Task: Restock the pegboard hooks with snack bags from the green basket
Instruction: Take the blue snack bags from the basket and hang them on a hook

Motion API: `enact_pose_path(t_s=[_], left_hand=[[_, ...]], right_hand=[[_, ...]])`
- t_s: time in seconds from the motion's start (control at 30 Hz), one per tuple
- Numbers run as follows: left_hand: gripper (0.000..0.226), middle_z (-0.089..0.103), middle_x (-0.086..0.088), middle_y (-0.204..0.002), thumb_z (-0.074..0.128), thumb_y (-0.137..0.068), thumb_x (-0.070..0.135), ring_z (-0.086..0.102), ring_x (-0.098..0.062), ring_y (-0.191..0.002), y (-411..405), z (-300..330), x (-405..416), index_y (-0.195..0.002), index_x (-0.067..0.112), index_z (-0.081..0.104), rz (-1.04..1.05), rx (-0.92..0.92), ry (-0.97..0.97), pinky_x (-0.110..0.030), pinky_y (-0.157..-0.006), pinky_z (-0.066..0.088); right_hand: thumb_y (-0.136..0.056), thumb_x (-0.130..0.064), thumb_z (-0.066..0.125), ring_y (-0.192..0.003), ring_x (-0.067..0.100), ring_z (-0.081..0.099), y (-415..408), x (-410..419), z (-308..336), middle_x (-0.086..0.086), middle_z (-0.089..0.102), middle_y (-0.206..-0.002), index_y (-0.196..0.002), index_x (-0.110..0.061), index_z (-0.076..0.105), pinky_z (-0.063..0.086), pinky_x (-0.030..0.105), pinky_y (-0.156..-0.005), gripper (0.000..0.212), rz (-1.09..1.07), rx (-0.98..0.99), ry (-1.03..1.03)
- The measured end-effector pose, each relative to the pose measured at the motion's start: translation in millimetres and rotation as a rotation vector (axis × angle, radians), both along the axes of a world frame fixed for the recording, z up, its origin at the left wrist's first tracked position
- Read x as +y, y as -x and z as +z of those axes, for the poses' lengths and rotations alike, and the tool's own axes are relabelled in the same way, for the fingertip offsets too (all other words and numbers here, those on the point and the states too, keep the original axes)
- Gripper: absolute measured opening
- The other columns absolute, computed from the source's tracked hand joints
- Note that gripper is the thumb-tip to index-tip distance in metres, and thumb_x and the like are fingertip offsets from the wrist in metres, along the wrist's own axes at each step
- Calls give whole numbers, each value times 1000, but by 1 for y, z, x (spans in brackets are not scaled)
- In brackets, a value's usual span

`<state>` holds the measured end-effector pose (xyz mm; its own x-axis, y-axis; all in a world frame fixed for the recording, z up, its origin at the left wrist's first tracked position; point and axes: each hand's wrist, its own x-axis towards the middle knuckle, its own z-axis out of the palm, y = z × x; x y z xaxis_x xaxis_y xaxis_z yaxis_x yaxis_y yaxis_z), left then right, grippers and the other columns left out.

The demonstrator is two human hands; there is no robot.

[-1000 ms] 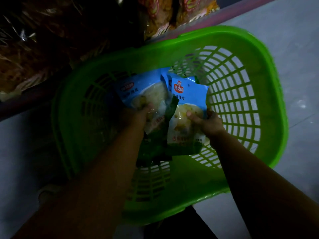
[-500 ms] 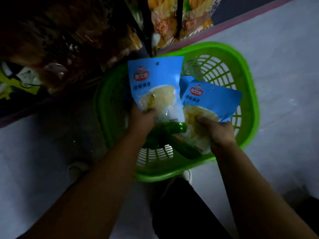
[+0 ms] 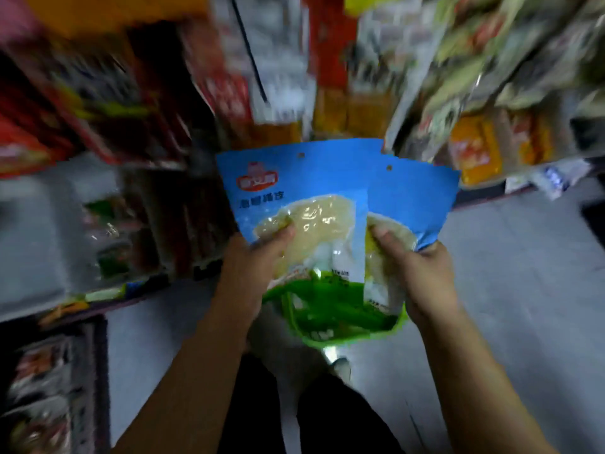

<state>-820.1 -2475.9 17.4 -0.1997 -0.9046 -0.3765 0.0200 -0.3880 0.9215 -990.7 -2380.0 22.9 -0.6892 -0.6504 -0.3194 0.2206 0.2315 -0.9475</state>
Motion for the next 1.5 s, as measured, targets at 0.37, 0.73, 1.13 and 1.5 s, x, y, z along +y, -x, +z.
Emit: enact_pose_path(t_s=[0.37,0.73,1.13,1.5], left_hand=[[33,75,9,-95,79,-66,36,72,-11,-88,-104,264,-47,-96,26,70,342,160,618,-29,-73,58],[35,75,-5,-95,76,-59,34,73,-25,-85,-217,401,-122,-92,22,73,277,280,918,-29,-63,58],[25,76,0,-89,70,-63,38,73,-20,-83,-279,441,-200,-87,32,74,293,185,952,-38,-73,57],[5,76,0,-81,72,-78,24,73,-22,-77,-259,435,-202,-81,22,75,462,119,938,-50,-78,57]], right_hand=[[-53,-30,87,-78,19,74,-82,-93,243,3,77,-87,-87,-24,76,56,26,-63,36,471,131,565],[-55,-39,73,-54,12,68,-182,-188,383,1,74,-68,-77,-26,76,49,21,-45,25,487,188,873],[-64,-43,77,-61,21,62,-235,-262,417,4,72,-63,-82,-27,75,55,52,-64,24,189,389,911],[-48,-33,84,-43,4,56,-251,-274,438,-4,65,-48,-62,-25,73,45,21,-40,20,314,384,991]])
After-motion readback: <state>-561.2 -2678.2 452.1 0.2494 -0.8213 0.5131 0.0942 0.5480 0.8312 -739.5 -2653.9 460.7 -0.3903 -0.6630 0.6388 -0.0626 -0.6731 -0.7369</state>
